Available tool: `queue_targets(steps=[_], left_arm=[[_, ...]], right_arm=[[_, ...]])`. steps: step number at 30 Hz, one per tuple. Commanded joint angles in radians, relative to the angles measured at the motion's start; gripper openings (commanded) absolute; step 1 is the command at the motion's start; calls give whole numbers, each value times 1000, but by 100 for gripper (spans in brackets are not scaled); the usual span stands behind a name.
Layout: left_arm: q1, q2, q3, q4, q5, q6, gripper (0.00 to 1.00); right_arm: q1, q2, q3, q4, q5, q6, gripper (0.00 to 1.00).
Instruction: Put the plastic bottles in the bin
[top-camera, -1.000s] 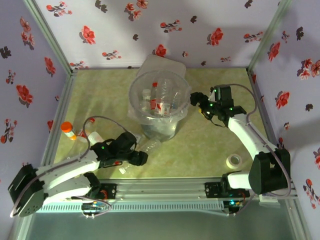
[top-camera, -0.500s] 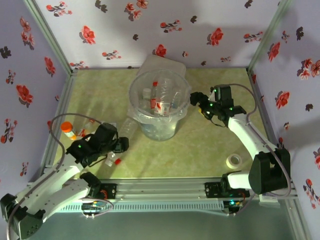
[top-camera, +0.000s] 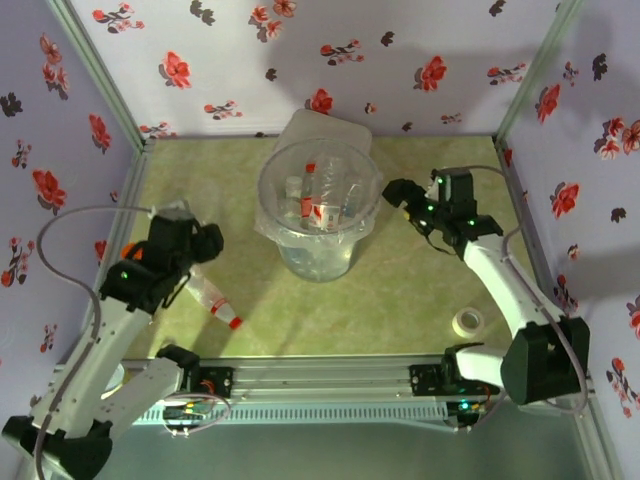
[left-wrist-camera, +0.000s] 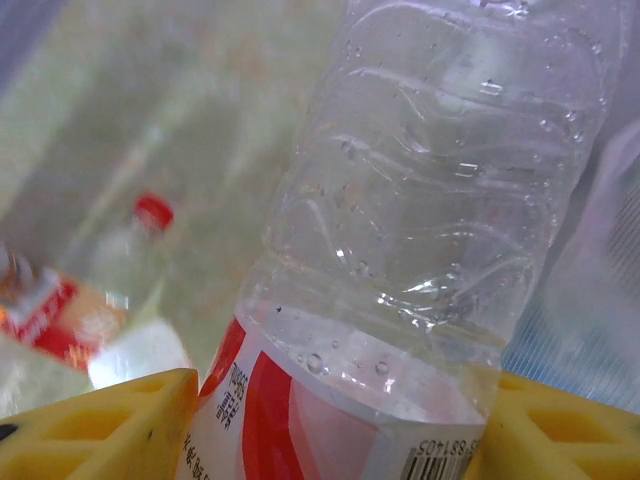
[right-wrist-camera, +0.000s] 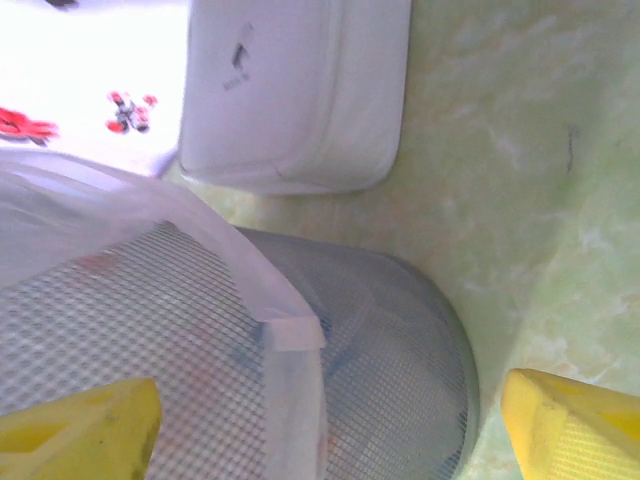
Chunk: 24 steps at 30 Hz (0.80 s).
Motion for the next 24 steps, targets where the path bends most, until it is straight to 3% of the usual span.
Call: queue_targets(steps=[1, 5, 9, 15, 19, 24], left_arm=[[12, 84, 163, 72, -11, 130, 64], [12, 192, 337, 137, 101, 145, 60], [-6, 298, 478, 188, 253, 117, 57], [-128, 453, 682, 143, 275, 122, 57], [-182, 517, 723, 145, 336, 51, 57], [-217, 546, 659, 209, 357, -39, 59]], right_arm=[[-29, -57, -4, 29, 21, 13, 89], [-35, -150, -23, 90, 25, 19, 89], [-26, -177, -12, 151, -47, 46, 89], [80, -84, 32, 119, -88, -1, 89], [93, -41, 23, 132, -80, 7, 89], [92, -13, 4, 175, -80, 26, 89]])
